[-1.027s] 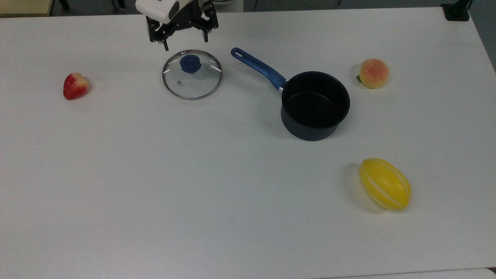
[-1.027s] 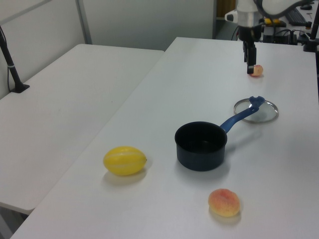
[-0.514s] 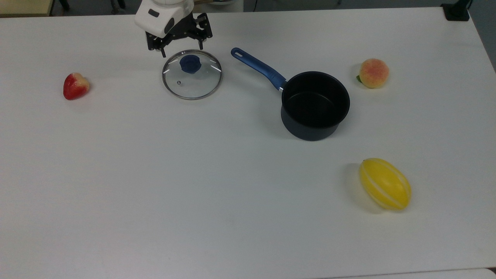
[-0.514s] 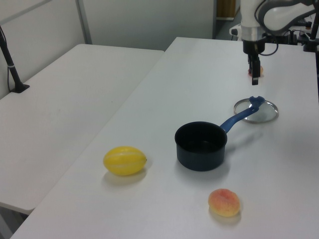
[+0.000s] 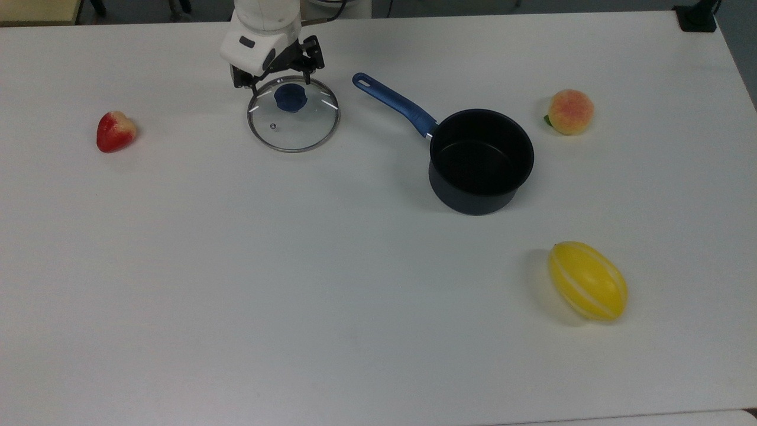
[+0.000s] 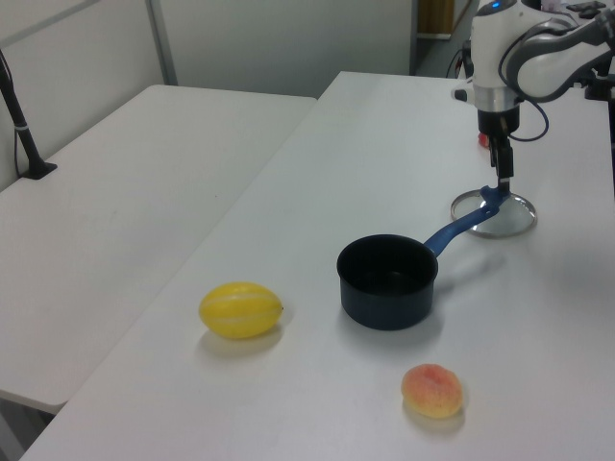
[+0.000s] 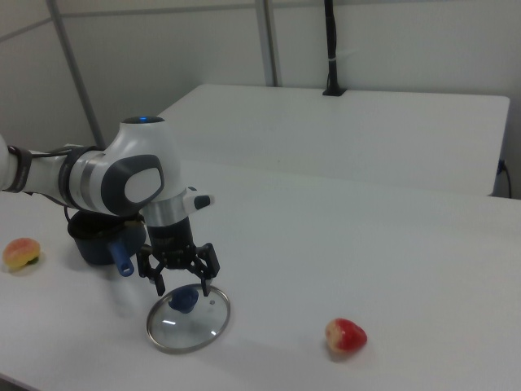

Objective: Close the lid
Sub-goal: 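Move the open gripper over the glass lid and lower to its blue knob, then close the gripper on the blue knob of the glass lid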

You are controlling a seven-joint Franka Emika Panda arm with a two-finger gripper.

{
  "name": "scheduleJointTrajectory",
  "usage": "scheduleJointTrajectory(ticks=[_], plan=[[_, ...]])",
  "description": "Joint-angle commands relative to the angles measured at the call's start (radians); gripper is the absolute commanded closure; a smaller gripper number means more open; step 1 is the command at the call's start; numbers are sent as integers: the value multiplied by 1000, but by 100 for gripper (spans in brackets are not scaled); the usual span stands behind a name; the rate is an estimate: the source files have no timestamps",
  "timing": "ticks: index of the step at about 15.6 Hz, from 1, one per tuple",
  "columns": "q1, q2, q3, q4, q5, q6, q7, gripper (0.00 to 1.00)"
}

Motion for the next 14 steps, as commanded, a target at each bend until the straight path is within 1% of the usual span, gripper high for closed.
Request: scheduleJointTrajectory(ticks=[1, 5, 8, 10, 11, 13, 14], plan=[[4, 11, -3, -23, -15, 51, -10, 0], [4, 16, -3, -58, -34, 100, -10, 0], [8, 22, -2, -65, -35, 102, -11, 3], [11, 22, 0, -71, -35, 102, -10, 7], [11, 22, 0, -71, -35, 102, -11, 16], [13, 23, 1, -71, -35, 102, -10, 24], [14, 25, 3, -71, -35, 103, -10, 24]])
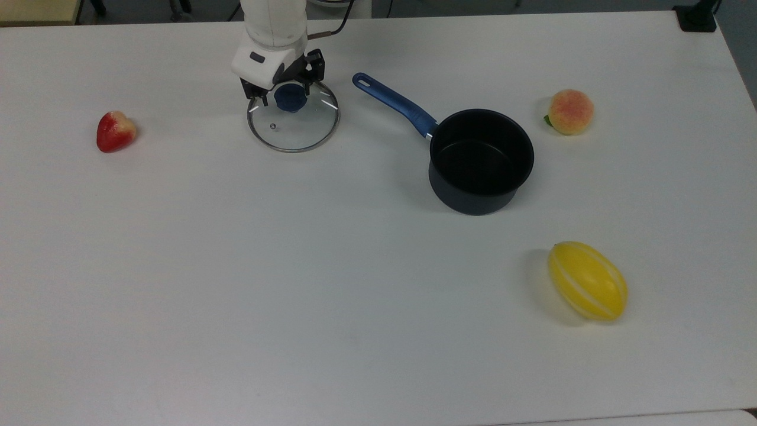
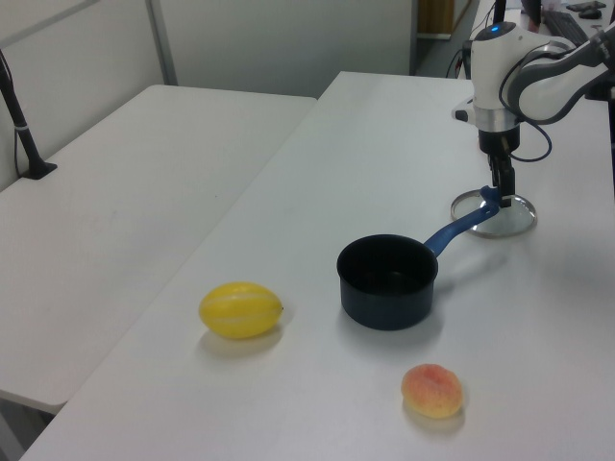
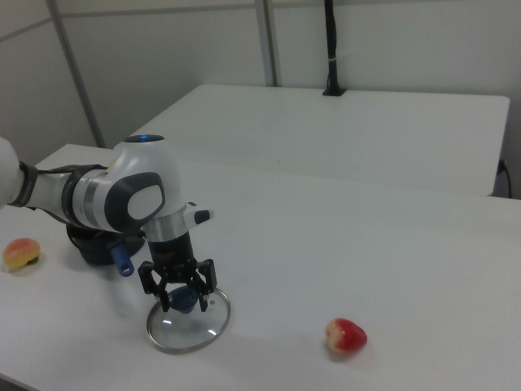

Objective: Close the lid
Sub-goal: 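Close the gripper on the blue knob of the glass lid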

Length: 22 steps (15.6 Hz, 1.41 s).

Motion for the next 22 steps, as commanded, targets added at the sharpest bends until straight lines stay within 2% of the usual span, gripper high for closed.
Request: scheduleJointTrajectory(ticks=[1, 9, 11, 14, 16, 19, 22], plan=[[10, -3, 0, -22, -15, 29, -8, 24], [13, 5, 3, -22, -15, 72, -8, 22], [13, 5, 5, -22, -15, 72, -10, 25], [13, 3, 5, -22, -15, 59, -10, 72], [13, 3, 5, -20, -15, 58, -6, 93], [13, -1, 5, -20, -13, 55, -8, 100], [9, -13, 5, 6, -12, 17, -8, 100]])
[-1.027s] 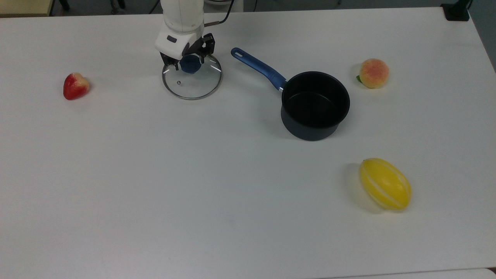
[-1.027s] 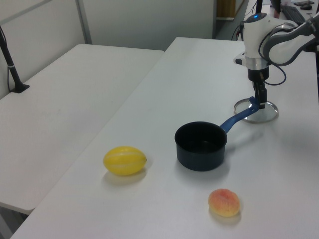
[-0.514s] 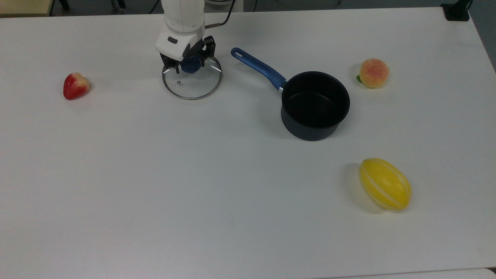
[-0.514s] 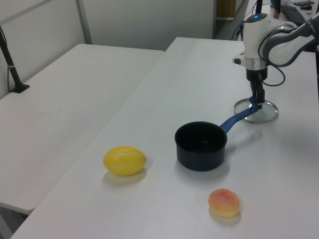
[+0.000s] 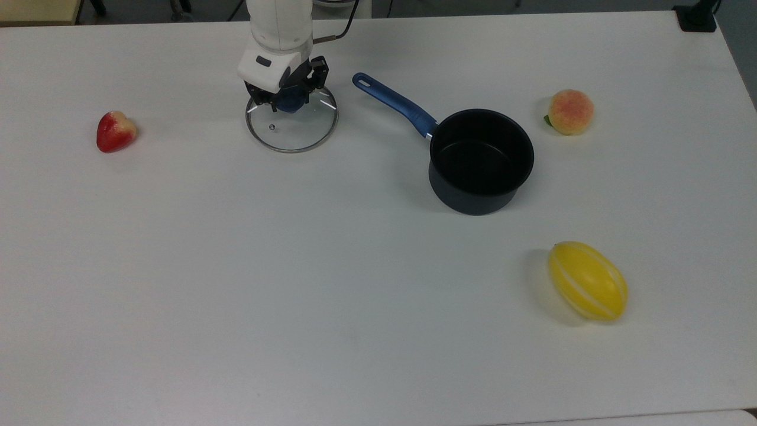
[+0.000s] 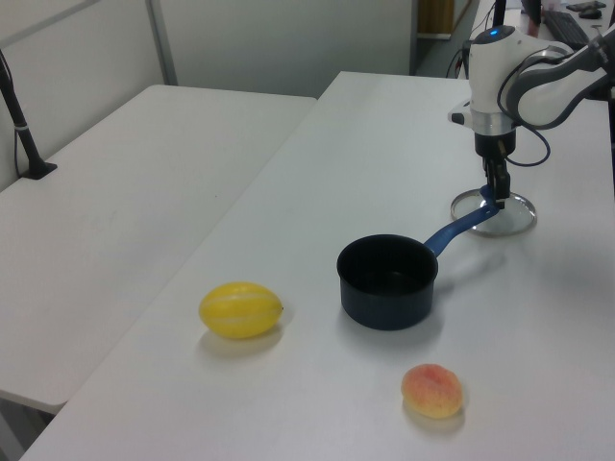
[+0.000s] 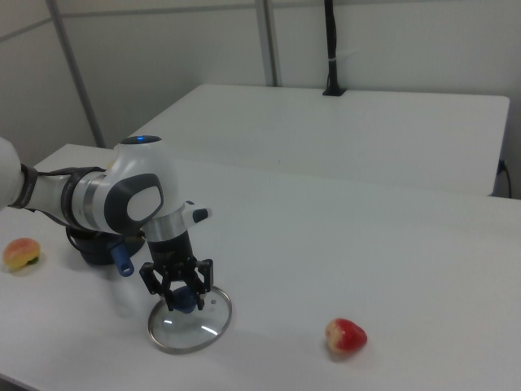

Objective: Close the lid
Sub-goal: 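Close the gripper on the blue knob of the glass lid, then lift the glass lid and carry it toward the black saucepan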

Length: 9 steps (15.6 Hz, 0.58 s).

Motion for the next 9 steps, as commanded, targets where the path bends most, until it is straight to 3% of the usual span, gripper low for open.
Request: scheduleJointTrajectory(ticks=[1, 9], plan=[[-2, -32, -1, 27, -11, -51, -5, 100], [-2, -49, -1, 249, 17, -286, -1, 100]])
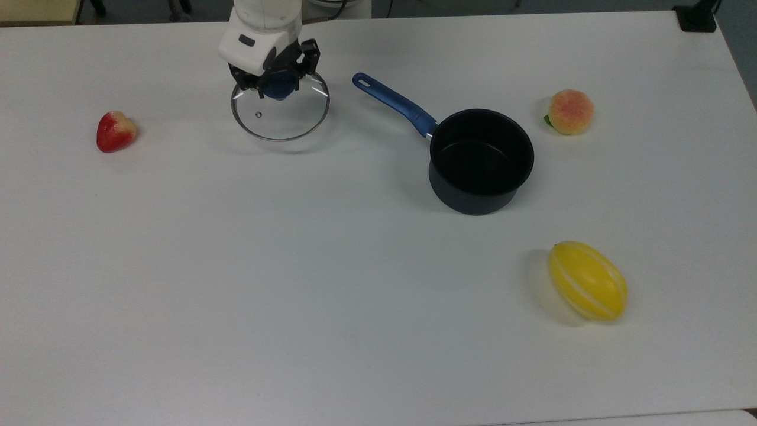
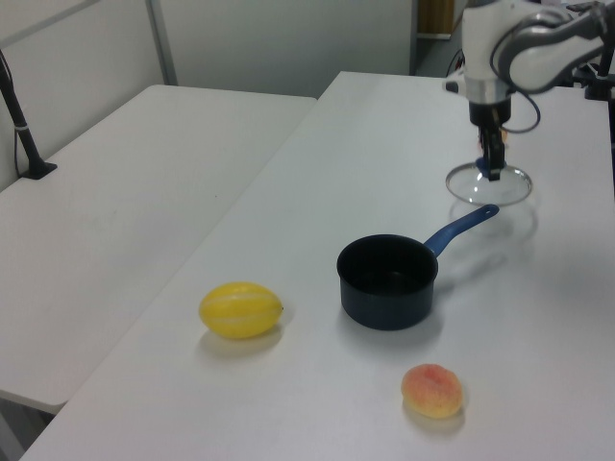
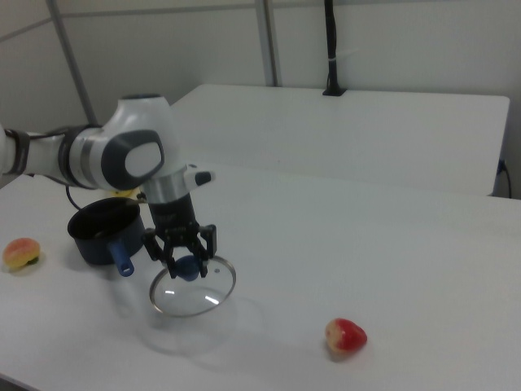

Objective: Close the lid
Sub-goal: 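Lift the glass lid and carry it toward the black saucepan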

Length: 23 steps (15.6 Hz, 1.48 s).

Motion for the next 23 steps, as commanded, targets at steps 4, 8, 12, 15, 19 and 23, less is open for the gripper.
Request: scheduleJointTrajectory(ticks=[4, 8, 12, 15, 19, 23], plan=[[11, -15, 22, 236, 93, -214, 30, 100], [11, -9, 126, 318, 101, -246, 194, 100], [20, 34, 229, 394, 99, -246, 469, 100], [84, 97, 238, 467, 96, -247, 690, 100], [147, 210, 238, 559, 91, -246, 942, 100], [206, 307, 238, 602, 84, -220, 1070, 100]])
